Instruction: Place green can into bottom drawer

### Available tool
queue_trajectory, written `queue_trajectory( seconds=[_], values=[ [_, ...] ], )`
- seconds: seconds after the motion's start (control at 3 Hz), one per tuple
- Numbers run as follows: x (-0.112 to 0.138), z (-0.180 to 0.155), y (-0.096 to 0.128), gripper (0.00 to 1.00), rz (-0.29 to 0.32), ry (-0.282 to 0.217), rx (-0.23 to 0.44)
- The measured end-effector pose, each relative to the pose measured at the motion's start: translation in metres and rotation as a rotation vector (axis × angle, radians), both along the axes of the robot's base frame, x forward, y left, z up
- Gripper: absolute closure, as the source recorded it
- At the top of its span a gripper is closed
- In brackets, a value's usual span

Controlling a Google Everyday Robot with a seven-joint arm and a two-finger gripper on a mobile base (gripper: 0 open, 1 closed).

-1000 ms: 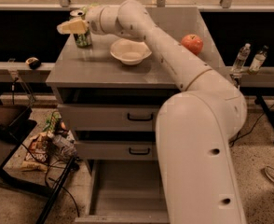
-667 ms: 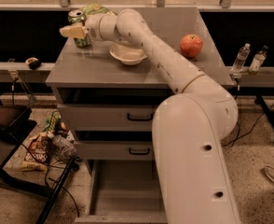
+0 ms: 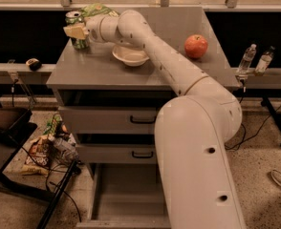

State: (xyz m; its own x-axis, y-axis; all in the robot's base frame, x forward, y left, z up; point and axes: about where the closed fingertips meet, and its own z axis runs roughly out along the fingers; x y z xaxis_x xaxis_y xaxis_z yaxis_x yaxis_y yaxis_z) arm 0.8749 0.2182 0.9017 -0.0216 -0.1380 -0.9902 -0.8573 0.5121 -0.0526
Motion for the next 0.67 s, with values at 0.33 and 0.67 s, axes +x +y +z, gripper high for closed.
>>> queue_trajectory(
  seconds=[0.33,0.67],
  values=[
    [-0.022,0.020,-0.010,0.99,0.046,0.002,-0.057],
    [-0.066,0.084,-0.052,1.00,0.053,-0.066,-0.082]
  ],
)
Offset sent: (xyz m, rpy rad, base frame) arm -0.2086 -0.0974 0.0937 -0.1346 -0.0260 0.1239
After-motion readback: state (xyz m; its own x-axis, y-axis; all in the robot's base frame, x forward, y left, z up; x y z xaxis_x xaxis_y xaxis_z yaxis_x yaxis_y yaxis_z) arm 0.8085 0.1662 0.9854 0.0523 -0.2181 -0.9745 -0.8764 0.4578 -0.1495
